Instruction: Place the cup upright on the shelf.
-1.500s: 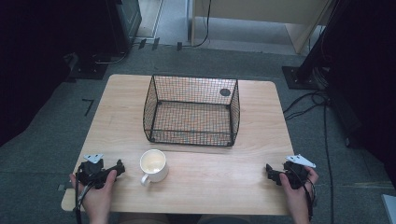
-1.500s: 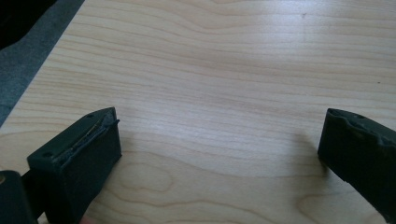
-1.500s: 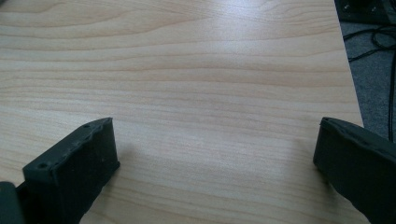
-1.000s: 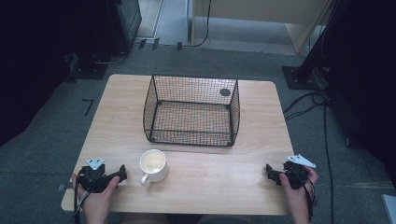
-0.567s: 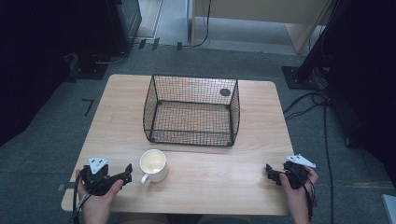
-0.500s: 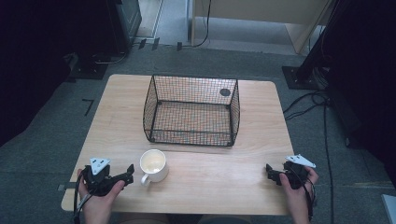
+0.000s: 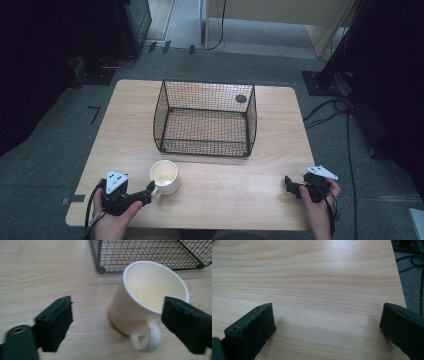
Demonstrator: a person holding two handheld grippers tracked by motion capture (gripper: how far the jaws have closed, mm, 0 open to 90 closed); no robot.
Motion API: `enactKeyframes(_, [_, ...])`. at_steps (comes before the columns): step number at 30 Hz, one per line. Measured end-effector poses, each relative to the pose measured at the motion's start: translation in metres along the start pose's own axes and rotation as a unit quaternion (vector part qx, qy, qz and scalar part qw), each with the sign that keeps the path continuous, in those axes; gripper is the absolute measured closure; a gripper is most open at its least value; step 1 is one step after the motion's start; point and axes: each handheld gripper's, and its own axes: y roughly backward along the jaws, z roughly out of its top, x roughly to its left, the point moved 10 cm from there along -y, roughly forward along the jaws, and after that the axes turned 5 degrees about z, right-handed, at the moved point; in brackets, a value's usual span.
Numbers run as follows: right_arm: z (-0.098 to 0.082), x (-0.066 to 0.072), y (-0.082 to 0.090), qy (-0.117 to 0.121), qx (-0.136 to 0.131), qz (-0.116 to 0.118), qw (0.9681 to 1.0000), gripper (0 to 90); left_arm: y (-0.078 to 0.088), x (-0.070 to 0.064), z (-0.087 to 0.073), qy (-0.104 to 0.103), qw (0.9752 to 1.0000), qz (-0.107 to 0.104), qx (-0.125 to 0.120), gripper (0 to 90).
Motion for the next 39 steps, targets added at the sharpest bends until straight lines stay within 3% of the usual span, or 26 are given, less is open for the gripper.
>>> enactKeyframes(3, [0.000,0.000,0.000,0.000,0.000,0.000,1.0000,0.0,0.003,-0.010,-0.001,-0.005,0.9998,-0.019,0.001,15.1])
enactKeyframes(5, [0.000,0.000,0.000,0.000,0.000,0.000,1.0000,0.0,0.000,-0.015,-0.008,-0.020,0.9996,-0.016,0.015,16.3])
enactKeyframes(9, [0.000,0.000,0.000,0.000,0.000,0.000,1.0000,0.0,-0.003,-0.016,-0.013,-0.014,0.9995,-0.020,0.021,20.8])
enactKeyframes(12, [0.000,0.000,0.000,0.000,0.000,0.000,1.0000,0.0,-0.007,-0.021,-0.022,-0.024,0.9990,-0.017,0.032,24.4])
enactKeyframes(13, [0.000,0.000,0.000,0.000,0.000,0.000,1.0000,0.0,-0.007,-0.021,-0.022,-0.024,0.9990,-0.017,0.032,26.9])
enactKeyframes(15, [0.000,0.000,0.000,0.000,0.000,0.000,1.0000,0.0,-0.010,-0.026,-0.028,-0.045,0.9982,-0.016,0.035,35.8])
enactKeyframes(19, [0.000,0.000,0.000,0.000,0.000,0.000,1.0000,0.0,-0.012,-0.029,-0.032,-0.053,0.9976,-0.024,0.037,45.2])
enactKeyframes(20, [0.000,0.000,0.000,0.000,0.000,0.000,1.0000,0.0,-0.014,-0.031,-0.035,-0.060,0.9972,-0.023,0.040,50.9])
enactKeyframes(25, [0.000,0.000,0.000,0.000,0.000,0.000,1.0000,0.0,-0.015,-0.031,-0.037,-0.058,0.9968,-0.033,0.044,62.9])
enactKeyframes(27, [0.000,0.000,0.000,0.000,0.000,0.000,1.0000,0.0,-0.017,-0.029,-0.039,-0.056,0.9966,-0.040,0.046,75.3])
enactKeyframes(31, [0.000,0.000,0.000,0.000,0.000,0.000,1.0000,0.0,-0.018,-0.028,-0.038,-0.067,0.9962,-0.041,0.038,77.8])
enactKeyframes(35, [0.000,0.000,0.000,0.000,0.000,0.000,1.0000,0.0,-0.018,-0.026,-0.035,-0.097,0.9951,-0.014,0.016,80.5])
enactKeyframes(39, [0.000,0.000,0.000,0.000,0.000,0.000,1.0000,0.0,-0.019,-0.028,-0.031,-0.094,0.9952,-0.026,0.007,80.7])
